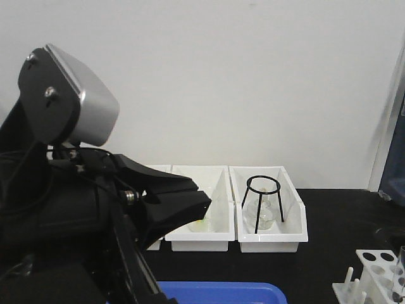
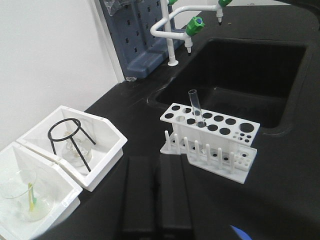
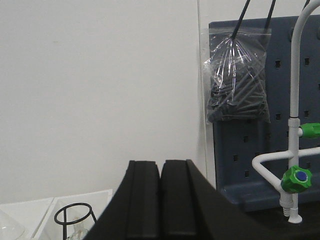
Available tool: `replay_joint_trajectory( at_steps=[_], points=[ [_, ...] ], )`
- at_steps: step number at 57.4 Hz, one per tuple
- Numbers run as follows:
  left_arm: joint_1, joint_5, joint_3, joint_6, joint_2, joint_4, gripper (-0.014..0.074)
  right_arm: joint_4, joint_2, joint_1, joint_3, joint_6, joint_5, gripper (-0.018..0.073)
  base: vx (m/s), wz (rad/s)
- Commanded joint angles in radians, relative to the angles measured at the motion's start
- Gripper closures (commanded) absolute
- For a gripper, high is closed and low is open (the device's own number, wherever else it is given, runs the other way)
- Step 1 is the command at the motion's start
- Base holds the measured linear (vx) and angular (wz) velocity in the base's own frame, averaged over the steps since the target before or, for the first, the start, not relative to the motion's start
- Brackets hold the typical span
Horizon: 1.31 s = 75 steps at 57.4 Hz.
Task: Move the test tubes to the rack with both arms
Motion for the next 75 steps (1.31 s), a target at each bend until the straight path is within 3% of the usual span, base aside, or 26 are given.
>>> replay_joint_trajectory(
  at_steps=[1,12,24,29,34,43,50,62,75],
  points=[
    [-0.001,-0.079,-0.032,-0.007,-0.023,-0.007,0.0617,-0.015,0.004,-0.007,-0.035,0.002,-0.035,0.0567,0.0,0.0],
    [-0.001,-0.08,-0.032,-0.007,-0.023,-0.006,0.0617,-0.015,0.004,-0.007,-0.035,0.002,-0.035,0.0567,0.0,0.0],
    [-0.001,-0.081,-0.032,0.008,-0.023,0.05,0.0617,-0.015,0.004,-0.007,-0.035,0.002,-0.035,0.0567,0.0,0.0],
    [0.003,-0.065,-0.031,0.056,-0.021,0.12,0.0617,-0.015,0.004,-0.007,-0.035,0.002,-0.035,0.0567,0.0,0.0],
    [0.042,-0.067,-0.009,0.043,-0.035,0.227,0.0617,-0.015,0.004,-0.007,-0.035,0.002,-0.035,0.0567,0.0,0.0],
    [0.244,-0.114,0.158,-0.073,-0.154,0.265,0.0615,-0.015,0.004,-0.007,-0.035,0.002,-0.036,0.0567,0.0,0.0],
    [0.415,-0.229,0.385,-0.081,-0.312,0.26,0.0615,-0.015,0.004,-0.007,-0.035,0.002,-0.035,0.0567,0.0,0.0],
    [0.669,-0.408,0.802,-0.078,-0.663,0.158,0.0615,-0.015,0.004,-0.007,-0.035,0.002,-0.035,0.0567,0.0,0.0],
    [0.837,-0.431,1.18,-0.079,-1.029,0.025,0.0615,-0.015,0.004,-0.007,-0.035,0.002,-0.035,0.0567,0.0,0.0]
  ],
)
